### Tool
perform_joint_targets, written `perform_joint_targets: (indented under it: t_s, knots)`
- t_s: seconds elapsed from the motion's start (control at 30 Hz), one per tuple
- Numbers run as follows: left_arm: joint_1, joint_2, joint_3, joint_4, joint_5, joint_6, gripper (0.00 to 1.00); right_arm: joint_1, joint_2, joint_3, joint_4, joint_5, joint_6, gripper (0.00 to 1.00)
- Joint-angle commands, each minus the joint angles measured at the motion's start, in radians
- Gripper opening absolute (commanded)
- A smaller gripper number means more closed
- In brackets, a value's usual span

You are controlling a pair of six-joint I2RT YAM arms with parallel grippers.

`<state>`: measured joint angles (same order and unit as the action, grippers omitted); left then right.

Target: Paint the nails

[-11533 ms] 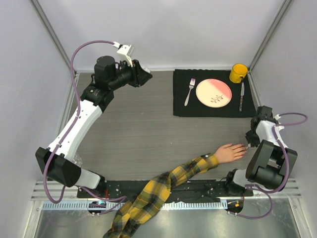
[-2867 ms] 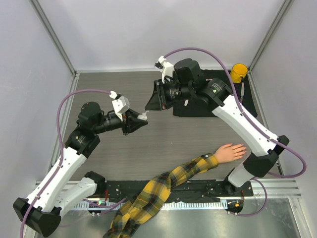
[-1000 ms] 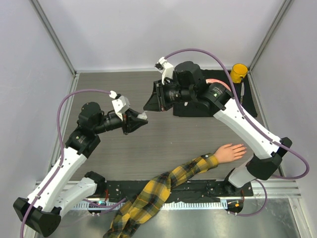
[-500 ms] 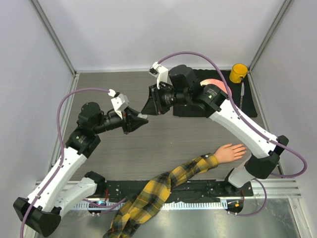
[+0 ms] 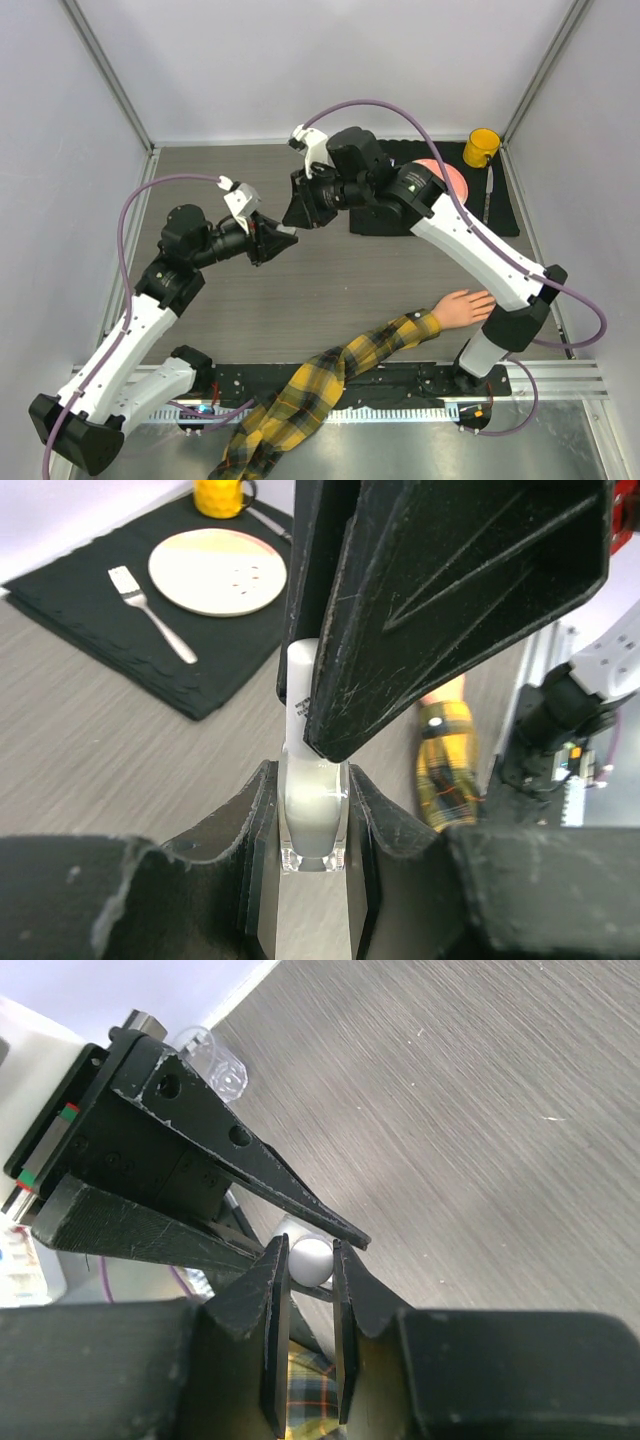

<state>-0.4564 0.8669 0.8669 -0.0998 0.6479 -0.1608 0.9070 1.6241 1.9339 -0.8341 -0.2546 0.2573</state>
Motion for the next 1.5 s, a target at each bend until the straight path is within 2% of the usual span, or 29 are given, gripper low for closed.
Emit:
perform_joint_targets:
  t_s: [0.0,0.13,0.23,0.3,0.37,0.5,0.57,0.7,0.97,1.07,1.1,1.2,1.3,1.47]
  knots:
    - [-0.001,-0.005,-0.018,0.178,-0.065,0.110,0.00,0.047,0.085,0.051,-0.197,-0.132,-0.096,0.00]
    - [-0.002,-0.037,-0.172,0.416,-0.079,0.127,0.00,0.058,0.069,-0.015,-0.189,-0.104,-0.118,0.00]
    - [-0.001,-0.040,-0.242,0.475,-0.062,0.139,0.00,0.079,0.020,-0.111,-0.108,-0.049,-0.078,0.00]
    - [-0.002,-0.045,-0.299,0.567,-0.074,0.103,0.00,0.124,0.034,-0.118,-0.103,-0.014,-0.063,0.00]
    - [-0.002,-0.040,-0.344,0.676,-0.110,0.054,0.00,0.171,0.049,-0.087,-0.125,0.115,-0.049,0.00]
    - [-0.002,-0.034,-0.387,0.816,-0.120,0.017,0.00,0.220,0.076,-0.121,-0.060,0.202,0.051,0.00]
    - [-0.004,-0.040,-0.381,0.828,-0.114,0.041,0.00,0.266,0.098,-0.113,-0.049,0.300,0.083,0.00]
    - [-0.002,-0.048,-0.370,0.821,-0.099,0.116,0.00,0.305,0.146,-0.095,-0.045,0.353,0.126,0.01]
    - [-0.002,-0.069,-0.414,0.873,-0.097,0.127,0.00,0.328,0.169,-0.020,-0.108,0.455,0.171,0.00]
    - [-0.002,-0.091,-0.440,0.917,-0.169,0.121,0.00,0.328,0.200,0.049,-0.172,0.534,0.246,0.00]
    - [-0.002,-0.109,-0.447,0.925,-0.197,0.122,0.00,0.329,0.229,0.072,-0.192,0.560,0.338,0.00]
    - [-0.001,-0.117,-0.467,0.962,-0.274,0.135,0.00,0.355,0.278,0.151,-0.229,0.641,0.468,0.00]
    - [-0.002,-0.114,-0.462,0.971,-0.269,0.135,0.00,0.374,0.301,0.181,-0.230,0.710,0.520,0.00]
    - [-0.001,-0.108,-0.460,0.980,-0.237,0.126,0.00,0.374,0.276,0.185,-0.223,0.776,0.505,0.00]
